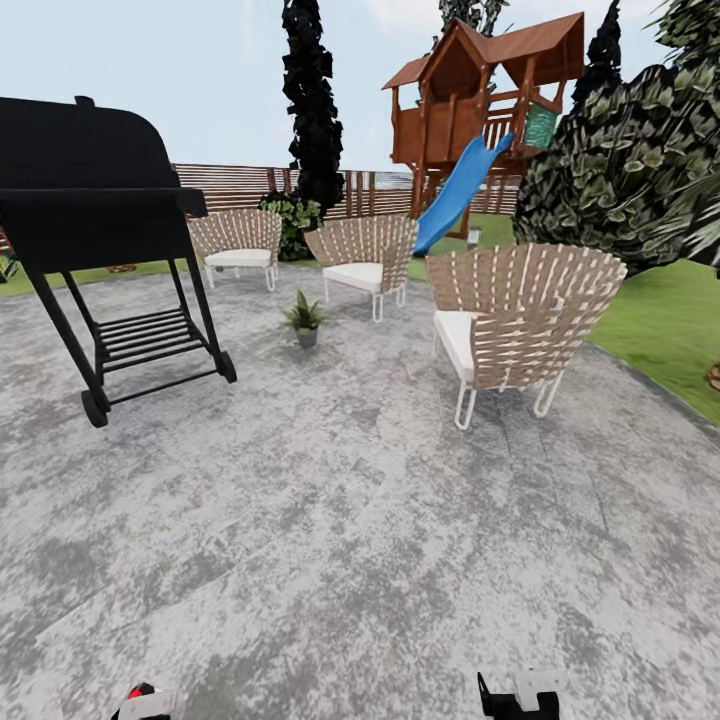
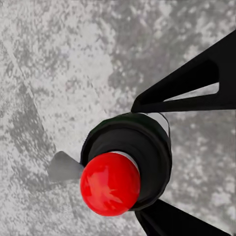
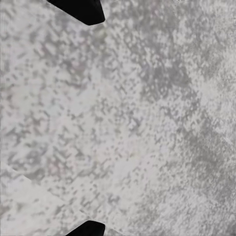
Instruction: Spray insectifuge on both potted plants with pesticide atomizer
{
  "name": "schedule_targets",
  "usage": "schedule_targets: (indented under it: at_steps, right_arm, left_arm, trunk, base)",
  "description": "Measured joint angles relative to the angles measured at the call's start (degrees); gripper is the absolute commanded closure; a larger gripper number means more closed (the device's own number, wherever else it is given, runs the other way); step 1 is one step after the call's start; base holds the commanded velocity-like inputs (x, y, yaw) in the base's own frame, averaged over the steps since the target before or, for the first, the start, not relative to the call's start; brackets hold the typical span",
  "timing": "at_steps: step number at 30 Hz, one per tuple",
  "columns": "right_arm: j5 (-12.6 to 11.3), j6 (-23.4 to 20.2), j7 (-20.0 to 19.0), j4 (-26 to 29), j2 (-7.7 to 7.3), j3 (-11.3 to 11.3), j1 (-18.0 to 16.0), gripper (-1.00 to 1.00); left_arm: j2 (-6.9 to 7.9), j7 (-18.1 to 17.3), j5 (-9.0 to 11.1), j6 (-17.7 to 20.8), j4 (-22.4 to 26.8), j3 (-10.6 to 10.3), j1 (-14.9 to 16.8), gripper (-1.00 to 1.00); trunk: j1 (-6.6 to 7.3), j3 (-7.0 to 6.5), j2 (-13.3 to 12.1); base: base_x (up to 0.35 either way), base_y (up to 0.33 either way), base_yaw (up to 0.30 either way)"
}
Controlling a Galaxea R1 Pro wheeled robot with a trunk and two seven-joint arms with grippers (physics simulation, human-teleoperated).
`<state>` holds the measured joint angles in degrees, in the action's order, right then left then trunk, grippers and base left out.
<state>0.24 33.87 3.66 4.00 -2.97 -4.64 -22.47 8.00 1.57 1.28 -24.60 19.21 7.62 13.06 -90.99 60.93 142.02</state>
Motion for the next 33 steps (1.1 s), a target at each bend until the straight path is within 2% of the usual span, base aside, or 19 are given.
schedule_targets:
  at_steps: [18,33]
  right_arm:
    - [0.0,0.01,0.0,0.0,-0.09,0.0,0.0,-1.0]
    - [0.0,-0.06,0.0,-0.01,-0.09,0.0,0.0,-1.0]
  left_arm:
    - [-0.02,0.02,-0.06,0.0,0.0,0.0,0.0,1.0]
    - [-0.07,-0.01,-0.08,0.0,-0.01,0.0,0.0,1.0]
  trunk:
    - [0.0,0.0,0.0]
    - [0.0,0.0,0.0]
  base:
    - [0.32,0.12,0.0]
    - [0.336,0.035,0.0]
